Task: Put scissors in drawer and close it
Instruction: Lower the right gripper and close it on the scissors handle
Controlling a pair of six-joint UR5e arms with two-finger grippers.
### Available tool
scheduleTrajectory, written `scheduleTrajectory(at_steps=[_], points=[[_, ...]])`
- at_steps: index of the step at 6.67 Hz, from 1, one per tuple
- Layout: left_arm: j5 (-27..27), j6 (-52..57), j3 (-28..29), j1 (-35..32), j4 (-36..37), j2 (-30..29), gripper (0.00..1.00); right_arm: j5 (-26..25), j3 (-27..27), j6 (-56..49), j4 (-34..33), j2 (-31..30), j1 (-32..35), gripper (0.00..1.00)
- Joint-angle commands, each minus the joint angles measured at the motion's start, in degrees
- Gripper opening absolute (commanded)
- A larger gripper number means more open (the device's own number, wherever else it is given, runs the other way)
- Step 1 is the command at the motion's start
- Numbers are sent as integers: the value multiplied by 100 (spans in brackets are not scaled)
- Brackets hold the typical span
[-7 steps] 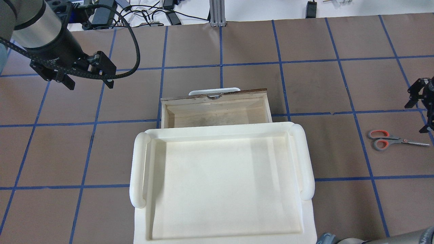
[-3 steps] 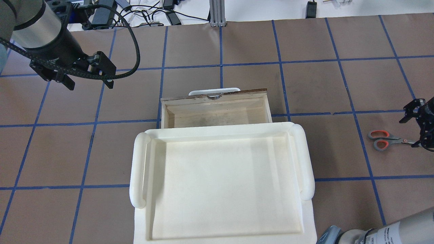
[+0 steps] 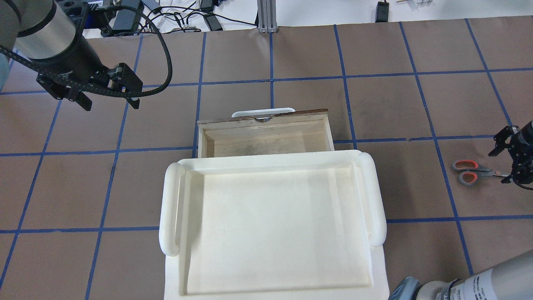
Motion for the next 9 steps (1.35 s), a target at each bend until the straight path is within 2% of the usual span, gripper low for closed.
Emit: scheduleTrajectory(at_steps=[1,4,5,6,9], points=[[-7,0,0,0,0,0,100,10,64,7,-21,15,69,77],[2,0,0,0,-9,9,100,-7,64,-82,-65,58,69,75],[2,0,0,0,-9,0,100,-7,64,-38,-144,59,69,70],[2,0,0,0,-9,8,100,-7,117,-64,-397,59,78,70],[20,0,0,0,-18,9,100,-122,346,-64,-531,59,78,70]])
